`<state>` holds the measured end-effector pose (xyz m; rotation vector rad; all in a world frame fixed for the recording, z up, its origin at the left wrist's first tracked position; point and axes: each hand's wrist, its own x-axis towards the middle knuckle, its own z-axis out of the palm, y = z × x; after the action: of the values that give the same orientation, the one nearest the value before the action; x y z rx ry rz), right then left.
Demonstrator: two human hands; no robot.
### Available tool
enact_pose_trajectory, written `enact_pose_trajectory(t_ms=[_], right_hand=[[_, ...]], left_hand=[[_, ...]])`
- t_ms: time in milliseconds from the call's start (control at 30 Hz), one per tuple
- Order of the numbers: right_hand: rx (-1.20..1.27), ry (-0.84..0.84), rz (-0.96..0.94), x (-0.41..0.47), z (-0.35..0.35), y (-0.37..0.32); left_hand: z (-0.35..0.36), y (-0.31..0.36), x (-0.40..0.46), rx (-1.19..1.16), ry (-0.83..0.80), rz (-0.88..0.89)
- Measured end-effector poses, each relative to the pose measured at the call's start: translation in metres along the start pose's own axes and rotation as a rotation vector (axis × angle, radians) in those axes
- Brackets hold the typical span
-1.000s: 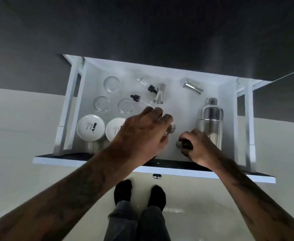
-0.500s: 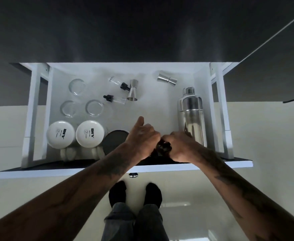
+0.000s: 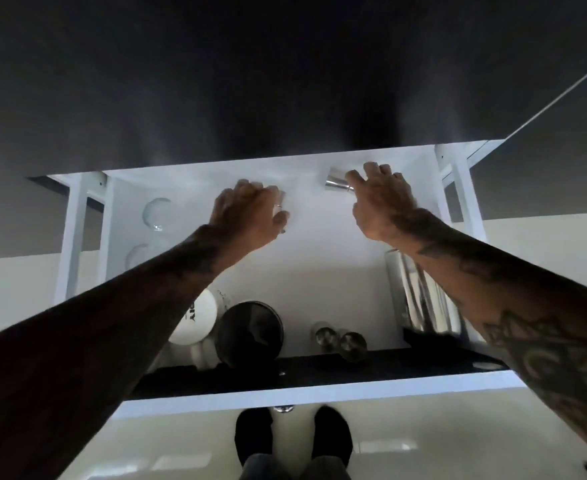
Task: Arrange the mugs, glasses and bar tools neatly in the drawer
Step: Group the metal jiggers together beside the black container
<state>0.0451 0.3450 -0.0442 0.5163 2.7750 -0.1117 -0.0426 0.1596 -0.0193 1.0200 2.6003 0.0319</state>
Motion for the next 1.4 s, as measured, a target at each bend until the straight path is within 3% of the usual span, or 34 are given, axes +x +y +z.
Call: enact_pose_trajectory(t_ms=[267, 400, 533, 667, 1033, 1200, 1267, 1333, 1400], right_hand=[[-0.073, 0.039, -0.053, -0.006, 0.026, -0.003], [0.161, 0.036, -0.092, -0.044, 0.016, 0.001], [0.258, -0.023, -0.205, -0.09, 0.001, 0.006], [0.291, -0.22, -0.241, -0.121, 0.004, 0.003], [0.341, -0.454, -0.255, -0.136, 0.017, 0.008], [0.361, -0.468, -0.217, -0.141, 0.012, 0.007], [0.394, -0.453, -0.179, -0.142, 0.004, 0.01], [0.449, -0.375, -0.158, -0.138, -0.007, 0.012], [0.495, -0.239, -0.137, -0.122, -0.016, 0.006]], left_hand=[[0.05, 0.026, 0.018, 0.062, 0.165, -0.049], [0.041, 0.038, -0.007, -0.185, 0.222, 0.057], [0.042, 0.054, -0.044, -0.373, 0.032, 0.22], [0.058, 0.069, -0.065, -0.366, -0.17, 0.179], [0.047, 0.066, -0.071, -0.47, -0.423, 0.094], [0.03, 0.067, -0.079, -0.512, -0.496, 0.102], [0.022, 0.057, -0.076, -0.494, -0.431, 0.098], [0.011, 0.035, -0.065, -0.4, -0.172, 0.059], [0.0, 0.006, -0.048, -0.164, 0.038, 0.025]])
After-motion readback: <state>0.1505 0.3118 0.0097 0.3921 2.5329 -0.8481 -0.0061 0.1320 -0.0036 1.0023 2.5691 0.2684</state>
